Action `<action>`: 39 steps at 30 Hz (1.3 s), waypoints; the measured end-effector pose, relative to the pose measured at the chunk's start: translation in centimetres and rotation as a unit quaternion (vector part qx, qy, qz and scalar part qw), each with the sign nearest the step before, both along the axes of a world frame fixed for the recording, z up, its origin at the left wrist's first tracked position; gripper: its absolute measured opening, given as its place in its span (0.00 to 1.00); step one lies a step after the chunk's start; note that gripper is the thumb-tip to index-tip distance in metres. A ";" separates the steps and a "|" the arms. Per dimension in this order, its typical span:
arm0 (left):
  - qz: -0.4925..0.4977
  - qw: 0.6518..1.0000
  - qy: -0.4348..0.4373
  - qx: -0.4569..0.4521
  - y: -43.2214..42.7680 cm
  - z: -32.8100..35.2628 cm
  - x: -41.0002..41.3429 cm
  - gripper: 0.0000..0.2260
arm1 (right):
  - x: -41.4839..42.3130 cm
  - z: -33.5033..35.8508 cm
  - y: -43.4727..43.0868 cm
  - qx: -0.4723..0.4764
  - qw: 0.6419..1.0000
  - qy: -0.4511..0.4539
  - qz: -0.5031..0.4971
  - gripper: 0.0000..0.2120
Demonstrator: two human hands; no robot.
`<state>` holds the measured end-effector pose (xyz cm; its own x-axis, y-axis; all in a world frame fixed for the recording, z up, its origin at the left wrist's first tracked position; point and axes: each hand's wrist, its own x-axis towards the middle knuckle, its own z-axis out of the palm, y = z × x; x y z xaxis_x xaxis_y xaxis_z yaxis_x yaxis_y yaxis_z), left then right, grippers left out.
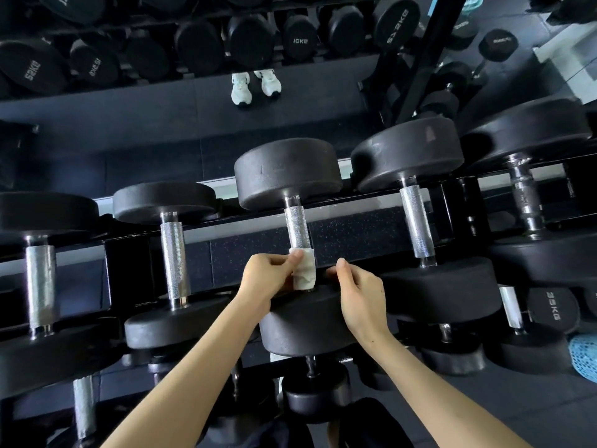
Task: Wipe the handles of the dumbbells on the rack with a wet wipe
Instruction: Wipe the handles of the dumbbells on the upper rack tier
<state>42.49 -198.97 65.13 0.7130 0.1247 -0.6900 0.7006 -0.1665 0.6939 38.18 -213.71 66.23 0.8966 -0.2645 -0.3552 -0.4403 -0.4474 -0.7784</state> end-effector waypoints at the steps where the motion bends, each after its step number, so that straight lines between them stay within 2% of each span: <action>1: 0.006 1.000 0.006 0.002 -0.1 0.0 0.3 0.11 | 0.0 0.1 0.0 0.000 1.000 0.002 -0.001 0.21; 4: 0.011 0.999 0.029 -0.028 0.1 0.0 1.0 0.15 | 0.0 0.2 0.0 -0.004 1.000 0.005 -0.003 0.19; 6: -0.026 0.999 0.026 -0.023 0.5 -0.2 1.3 0.16 | 0.0 0.1 0.0 -0.006 1.000 0.008 -0.008 0.19; 10: -0.134 0.990 -0.020 0.049 1.0 -0.4 1.2 0.18 | 0.1 0.1 0.0 -0.011 1.000 0.003 -0.004 0.19; 13: -0.239 0.960 -0.046 0.136 1.1 -0.7 0.3 0.18 | 0.1 0.2 0.0 -0.011 1.000 0.003 0.000 0.19; 18: -0.262 0.947 -0.049 0.180 0.9 -0.5 0.1 0.18 | 0.0 0.5 0.1 -0.006 1.000 0.009 0.000 0.19; 21: -0.211 0.967 -0.035 0.137 0.6 -0.7 0.0 0.19 | 0.1 0.5 0.2 -0.004 1.000 0.013 -0.008 0.19; 26: -0.102 0.994 -0.020 0.018 0.6 -0.8 0.4 0.10 | 0.1 0.4 0.2 -0.001 1.000 0.017 -0.015 0.19; 29: -0.051 0.997 -0.017 -0.052 0.7 -0.6 0.8 0.08 | 0.0 0.3 0.2 0.004 1.000 0.022 -0.019 0.18; 33: 0.135 0.978 -0.018 -0.158 0.0 -0.4 3.3 0.10 | -0.1 0.2 0.3 0.020 0.999 0.024 -0.022 0.18; 36: 0.148 0.977 -0.043 -0.147 -0.3 -0.8 4.5 0.09 | 0.0 0.2 0.2 0.018 0.999 0.025 -0.023 0.18; 39: 0.167 0.980 -0.069 -0.087 -0.4 -1.1 5.5 0.11 | 0.0 0.2 0.2 0.009 0.999 0.023 -0.022 0.18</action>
